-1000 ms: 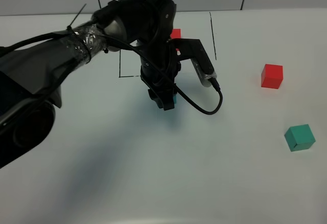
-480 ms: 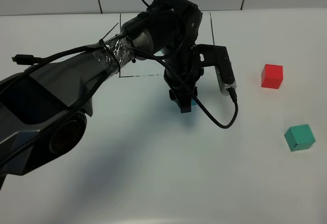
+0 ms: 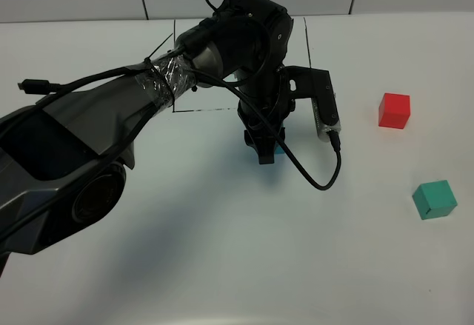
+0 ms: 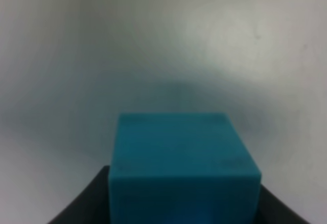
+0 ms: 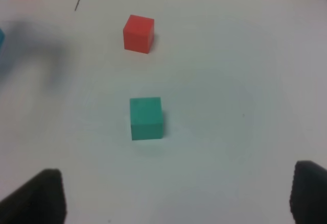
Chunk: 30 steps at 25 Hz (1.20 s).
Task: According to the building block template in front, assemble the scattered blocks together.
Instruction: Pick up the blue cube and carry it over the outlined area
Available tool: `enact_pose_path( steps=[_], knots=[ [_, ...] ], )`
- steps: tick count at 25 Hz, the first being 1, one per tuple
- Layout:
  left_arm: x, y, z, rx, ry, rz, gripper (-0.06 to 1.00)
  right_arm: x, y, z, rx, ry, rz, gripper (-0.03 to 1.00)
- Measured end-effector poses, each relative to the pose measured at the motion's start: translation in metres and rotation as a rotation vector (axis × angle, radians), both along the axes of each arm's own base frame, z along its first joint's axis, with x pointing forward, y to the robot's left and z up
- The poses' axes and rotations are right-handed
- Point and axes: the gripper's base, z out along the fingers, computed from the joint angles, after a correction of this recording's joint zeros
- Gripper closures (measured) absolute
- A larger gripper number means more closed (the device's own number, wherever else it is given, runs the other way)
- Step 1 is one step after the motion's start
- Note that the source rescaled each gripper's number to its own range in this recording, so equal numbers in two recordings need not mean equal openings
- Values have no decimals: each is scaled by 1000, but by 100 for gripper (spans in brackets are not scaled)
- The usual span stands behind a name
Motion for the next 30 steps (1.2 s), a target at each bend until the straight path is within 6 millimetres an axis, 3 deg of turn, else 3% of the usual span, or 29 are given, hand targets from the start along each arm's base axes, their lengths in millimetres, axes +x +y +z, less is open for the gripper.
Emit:
enact_pose_path(
  steps=[9, 17, 30],
  knots=[
    [0, 0, -3, 3, 5, 15, 94, 0, 0, 0, 0, 0, 1, 20],
    [1, -1, -28, 35, 43, 14, 94, 0, 0, 0, 2, 0, 3, 20],
    [1, -2, -33, 41, 50, 14, 94, 0, 0, 0, 3, 0, 2, 20]
  ],
)
